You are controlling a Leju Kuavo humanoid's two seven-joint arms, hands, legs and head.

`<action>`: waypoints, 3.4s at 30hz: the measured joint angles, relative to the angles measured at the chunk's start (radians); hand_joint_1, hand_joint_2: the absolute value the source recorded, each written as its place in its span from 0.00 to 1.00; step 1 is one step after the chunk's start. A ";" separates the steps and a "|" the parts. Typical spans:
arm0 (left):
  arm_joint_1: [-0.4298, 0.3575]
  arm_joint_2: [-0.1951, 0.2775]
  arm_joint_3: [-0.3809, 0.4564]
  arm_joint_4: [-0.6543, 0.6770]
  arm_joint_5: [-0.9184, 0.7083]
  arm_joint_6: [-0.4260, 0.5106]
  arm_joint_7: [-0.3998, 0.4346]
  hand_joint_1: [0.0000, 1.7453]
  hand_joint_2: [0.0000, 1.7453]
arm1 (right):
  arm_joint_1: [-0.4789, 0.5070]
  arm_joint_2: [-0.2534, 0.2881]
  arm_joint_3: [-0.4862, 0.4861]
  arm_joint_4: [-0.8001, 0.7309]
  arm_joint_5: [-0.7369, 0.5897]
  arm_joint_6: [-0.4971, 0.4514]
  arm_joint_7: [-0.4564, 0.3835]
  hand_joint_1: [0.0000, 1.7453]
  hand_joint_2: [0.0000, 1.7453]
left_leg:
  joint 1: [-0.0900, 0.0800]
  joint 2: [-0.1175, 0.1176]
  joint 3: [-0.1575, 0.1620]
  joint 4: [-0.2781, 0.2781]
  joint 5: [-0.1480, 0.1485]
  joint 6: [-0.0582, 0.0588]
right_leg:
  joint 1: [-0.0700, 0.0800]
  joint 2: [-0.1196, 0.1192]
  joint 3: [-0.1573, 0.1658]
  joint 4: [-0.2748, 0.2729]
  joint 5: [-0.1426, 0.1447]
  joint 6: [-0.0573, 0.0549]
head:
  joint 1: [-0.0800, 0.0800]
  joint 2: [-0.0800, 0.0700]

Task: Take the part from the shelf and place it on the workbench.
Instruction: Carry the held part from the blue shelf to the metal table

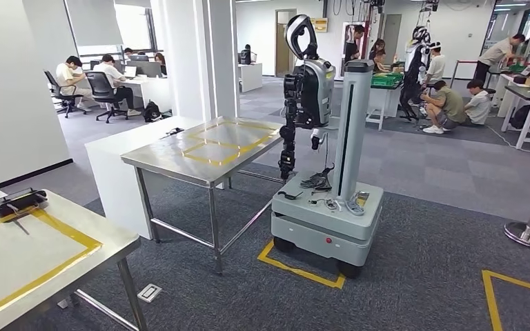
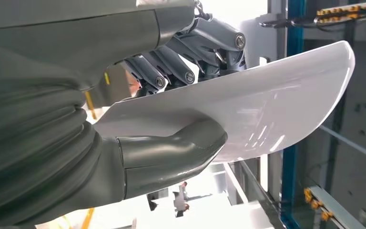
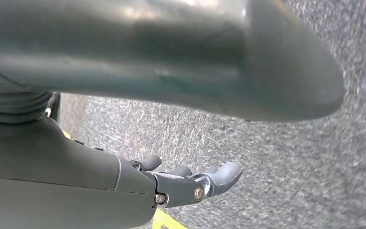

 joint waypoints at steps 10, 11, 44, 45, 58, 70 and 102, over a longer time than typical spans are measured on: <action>-0.014 0.019 -0.031 0.012 0.002 0.023 -0.004 1.00 1.00 | 0.008 0.007 0.000 0.000 0.019 0.003 0.017 0.00 0.00 | 0.006 -0.122 -0.009 -0.005 0.015 0.040 | -0.014 0.120 -0.133 0.273 -0.106 0.033 | 0.004 0.000; -0.016 0.022 -0.031 0.013 0.002 0.026 -0.003 1.00 1.00 | 0.008 0.007 0.000 0.000 0.025 0.005 0.016 0.00 0.00 | 0.006 -0.136 -0.009 -0.004 0.014 0.039 | -0.014 0.126 -0.112 0.219 -0.067 0.030 | 0.004 0.000; -0.064 0.066 -0.058 0.024 0.009 0.075 -0.025 1.00 1.00 | 0.006 0.007 0.015 0.000 0.058 0.008 0.000 0.00 0.00 | 0.009 -0.167 -0.005 -0.005 0.016 0.032 | -0.019 0.182 -0.037 0.062 0.002 0.029 | 0.003 0.000; -0.066 0.066 -0.060 0.024 0.007 0.078 -0.025 1.00 1.00 | 0.006 0.006 0.017 0.000 0.059 0.008 0.001 0.00 0.00 | 0.009 -0.180 -0.008 -0.005 0.018 0.026 | -0.019 0.202 -0.018 0.020 0.014 0.027 | 0.002 0.000; -0.057 0.060 -0.063 0.014 0.024 0.113 -0.028 1.00 1.00 | 0.004 0.003 0.029 0.000 0.074 0.006 0.026 0.00 0.00 | 0.006 -0.044 -0.058 0.125 -0.047 -0.012 | -0.009 0.033 -0.008 -0.014 0.023 -0.009 | -0.001 0.000; -0.137 0.028 -0.156 0.060 -0.008 0.103 -0.009 1.00 1.00 | -0.008 0.001 0.007 0.000 0.002 -0.031 0.035 0.00 0.00 | 0.008 -0.078 -0.009 -0.008 0.016 0.047 | -0.014 0.120 -0.135 0.276 -0.123 0.044 | 0.001 0.000; -0.194 0.020 -0.233 0.108 -0.043 0.131 -0.014 1.00 1.00 | -0.002 -0.003 -0.032 0.000 -0.017 -0.033 0.027 0.00 0.00 | 0.023 -0.107 0.043 -0.025 -0.023 0.029 | -0.036 0.125 -0.130 0.178 -0.010 0.075 | 0.002 0.000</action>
